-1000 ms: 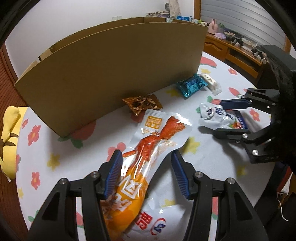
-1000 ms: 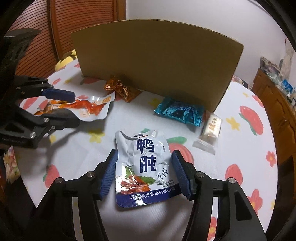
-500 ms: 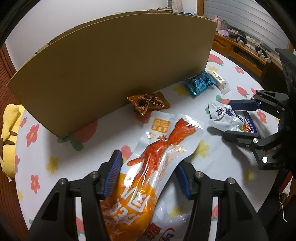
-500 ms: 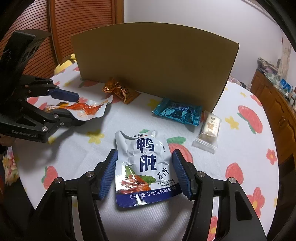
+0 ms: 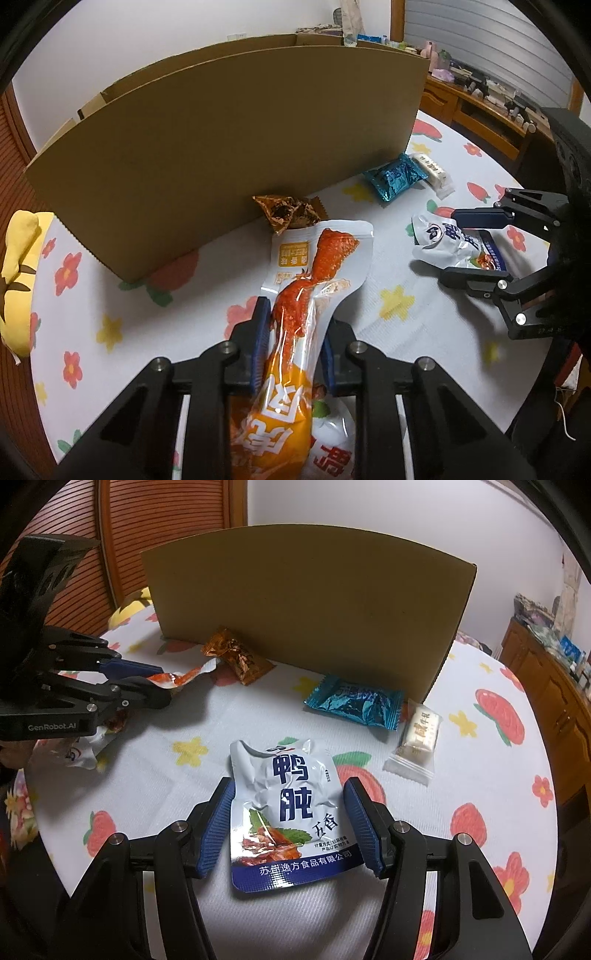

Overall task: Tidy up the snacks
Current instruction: 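Grasp the white duck-snack pouch with the right tool while the left tool grasps the orange pouch, then lift both held pouches and carry them over the cardboard box, then open both tools to drop the pouches into the box, then grasp the small white milk-candy bar with the right tool while the left tool moves to the red-labelled duck pouch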

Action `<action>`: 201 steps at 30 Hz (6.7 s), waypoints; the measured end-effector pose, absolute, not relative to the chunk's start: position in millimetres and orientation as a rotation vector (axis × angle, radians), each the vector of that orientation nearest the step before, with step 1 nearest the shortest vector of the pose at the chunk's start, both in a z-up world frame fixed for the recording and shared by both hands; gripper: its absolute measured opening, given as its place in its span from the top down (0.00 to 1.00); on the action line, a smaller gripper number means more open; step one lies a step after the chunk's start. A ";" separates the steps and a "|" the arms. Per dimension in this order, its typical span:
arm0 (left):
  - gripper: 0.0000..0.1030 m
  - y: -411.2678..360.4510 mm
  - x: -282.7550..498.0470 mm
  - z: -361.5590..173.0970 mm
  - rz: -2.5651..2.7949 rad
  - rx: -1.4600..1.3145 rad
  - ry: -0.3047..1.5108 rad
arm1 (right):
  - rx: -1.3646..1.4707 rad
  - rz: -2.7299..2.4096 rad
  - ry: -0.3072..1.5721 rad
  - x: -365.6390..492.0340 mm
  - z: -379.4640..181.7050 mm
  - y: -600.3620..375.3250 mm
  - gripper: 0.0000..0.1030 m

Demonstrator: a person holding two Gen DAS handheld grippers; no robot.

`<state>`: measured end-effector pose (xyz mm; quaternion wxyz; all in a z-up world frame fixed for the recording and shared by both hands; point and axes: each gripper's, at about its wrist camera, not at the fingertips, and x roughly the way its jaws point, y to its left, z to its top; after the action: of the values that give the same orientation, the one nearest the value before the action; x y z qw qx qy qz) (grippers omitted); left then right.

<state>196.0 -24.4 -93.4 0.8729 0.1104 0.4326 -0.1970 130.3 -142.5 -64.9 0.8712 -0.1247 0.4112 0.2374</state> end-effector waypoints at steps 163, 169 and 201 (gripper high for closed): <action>0.73 -15.3 272.3 20.6 -0.258 0.112 0.617 | -0.138 0.499 0.614 199.3 56.0 -151.6 0.36; 0.69 -10.6 226.5 23.2 -0.288 0.101 0.593 | -0.123 0.443 0.614 177.6 56.2 -168.9 0.36; 0.58 -6.8 132.2 -83.9 -0.296 0.033 0.768 | -0.115 0.305 0.837 190.5 -35.3 -208.7 0.54</action>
<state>132.2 -6.8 -83.9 0.9164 0.0161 0.3731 -0.1440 190.5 -208.7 -35.3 0.9007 -0.0558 0.4048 0.1476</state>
